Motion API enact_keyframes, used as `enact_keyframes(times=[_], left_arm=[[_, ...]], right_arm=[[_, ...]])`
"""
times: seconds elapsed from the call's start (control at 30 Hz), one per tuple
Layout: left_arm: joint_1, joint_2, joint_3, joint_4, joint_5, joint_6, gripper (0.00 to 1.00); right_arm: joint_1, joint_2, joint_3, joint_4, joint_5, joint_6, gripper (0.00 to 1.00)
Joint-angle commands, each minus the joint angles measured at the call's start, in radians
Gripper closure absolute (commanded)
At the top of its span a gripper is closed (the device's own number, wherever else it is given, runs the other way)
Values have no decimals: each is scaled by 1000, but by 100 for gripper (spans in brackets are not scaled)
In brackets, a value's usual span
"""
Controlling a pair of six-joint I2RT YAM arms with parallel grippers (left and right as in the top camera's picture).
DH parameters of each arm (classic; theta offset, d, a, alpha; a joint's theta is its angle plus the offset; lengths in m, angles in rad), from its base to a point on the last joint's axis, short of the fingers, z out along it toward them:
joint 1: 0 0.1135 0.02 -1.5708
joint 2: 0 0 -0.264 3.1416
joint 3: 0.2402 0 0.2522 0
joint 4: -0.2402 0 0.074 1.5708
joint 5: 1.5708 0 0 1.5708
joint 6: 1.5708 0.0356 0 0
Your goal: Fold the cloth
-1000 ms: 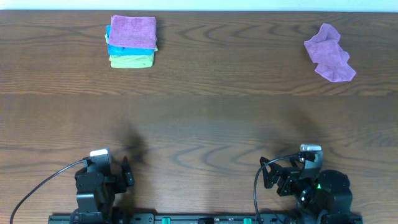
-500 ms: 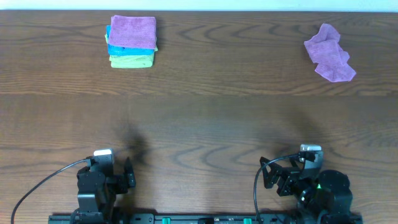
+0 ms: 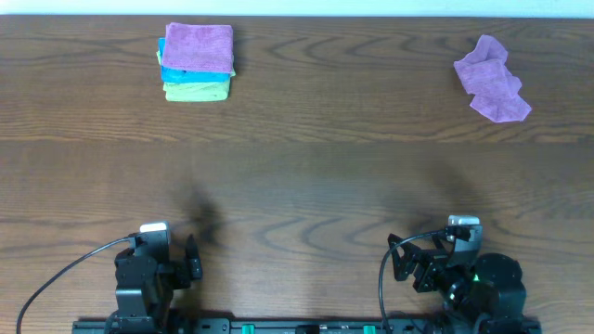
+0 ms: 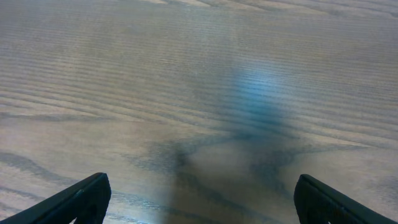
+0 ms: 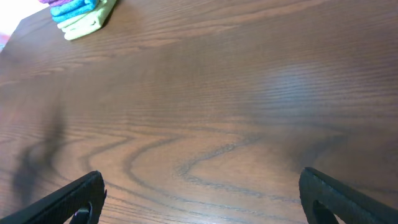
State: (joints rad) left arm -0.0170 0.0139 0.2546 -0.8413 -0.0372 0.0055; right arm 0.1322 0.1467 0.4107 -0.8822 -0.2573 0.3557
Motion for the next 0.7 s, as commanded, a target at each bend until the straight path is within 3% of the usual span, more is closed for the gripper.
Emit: enact_keyframes(times=[0.0,0.23,0.43,0.67], left_arm=[[-5,-10,-6,-66,-22,25,5],[-5,-10,-6,-66,-22,25,5],[-5,-10,-6,-66,-22,25,5],[-5,-10,-6,-66,-22,25,4]], right_arm=[[-9,-6,0,-1,3,7,1],[-10,-6,0,9,130,-11,1],[-43,-12,-25,17,150,-308,1],[-91,-101,-127,31,164,-365,1]])
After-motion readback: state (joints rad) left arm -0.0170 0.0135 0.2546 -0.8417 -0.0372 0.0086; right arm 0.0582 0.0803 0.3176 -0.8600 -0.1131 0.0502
